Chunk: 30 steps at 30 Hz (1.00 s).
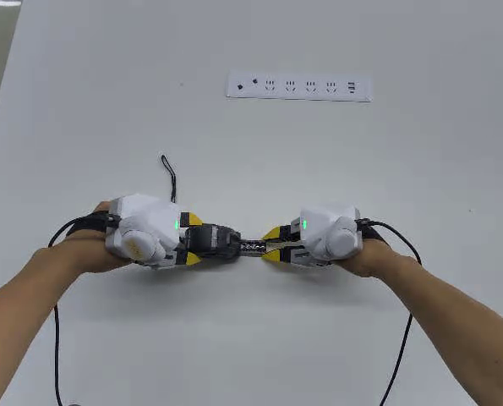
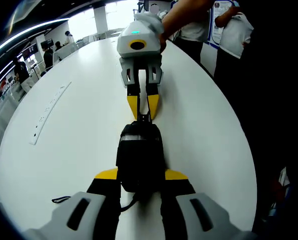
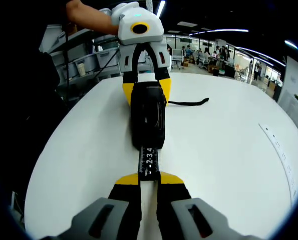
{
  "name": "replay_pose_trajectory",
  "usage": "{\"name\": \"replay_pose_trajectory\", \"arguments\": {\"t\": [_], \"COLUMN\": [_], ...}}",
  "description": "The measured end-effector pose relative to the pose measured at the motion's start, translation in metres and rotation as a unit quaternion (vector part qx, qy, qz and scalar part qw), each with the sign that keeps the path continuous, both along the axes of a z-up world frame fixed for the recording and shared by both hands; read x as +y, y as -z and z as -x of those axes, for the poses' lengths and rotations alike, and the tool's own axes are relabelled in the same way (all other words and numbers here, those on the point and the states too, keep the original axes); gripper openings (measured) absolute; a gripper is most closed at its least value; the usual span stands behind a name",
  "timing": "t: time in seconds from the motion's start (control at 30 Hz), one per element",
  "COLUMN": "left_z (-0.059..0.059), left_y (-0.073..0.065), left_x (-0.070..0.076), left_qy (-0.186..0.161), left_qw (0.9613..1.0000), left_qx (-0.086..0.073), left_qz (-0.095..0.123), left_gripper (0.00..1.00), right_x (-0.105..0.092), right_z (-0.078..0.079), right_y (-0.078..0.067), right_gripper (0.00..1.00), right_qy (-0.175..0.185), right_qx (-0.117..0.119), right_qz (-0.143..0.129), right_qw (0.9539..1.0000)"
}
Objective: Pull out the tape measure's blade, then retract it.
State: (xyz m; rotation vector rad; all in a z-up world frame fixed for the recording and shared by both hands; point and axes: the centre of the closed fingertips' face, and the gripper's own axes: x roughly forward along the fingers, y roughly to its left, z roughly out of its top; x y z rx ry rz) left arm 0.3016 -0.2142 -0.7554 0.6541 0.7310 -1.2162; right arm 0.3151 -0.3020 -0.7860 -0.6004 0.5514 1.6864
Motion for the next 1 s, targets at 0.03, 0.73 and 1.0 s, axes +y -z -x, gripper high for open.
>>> {"name": "replay_pose_trajectory", "arguments": {"t": [0.03, 0.73, 1.0], "left_z": [0.0, 0.0, 0.0], "left_y": [0.0, 0.0, 0.0], "left_x": [0.0, 0.0, -0.001], "left_qy": [0.0, -0.001, -0.002], "left_qw": [1.0, 1.0, 1.0], "left_qx": [0.0, 0.001, 0.002], "left_qz": [0.0, 0.001, 0.0], "left_gripper": [0.26, 0.26, 0.26], "right_x": [-0.001, -0.018, -0.027], "right_z": [0.0, -0.004, -0.004], "right_y": [0.0, -0.001, 0.0], "right_gripper": [0.07, 0.07, 0.07], "right_qy": [0.0, -0.001, 0.002], "right_qx": [0.001, -0.001, 0.002], "right_qz": [0.0, 0.004, 0.006], "right_qw": [1.0, 1.0, 1.0]}}
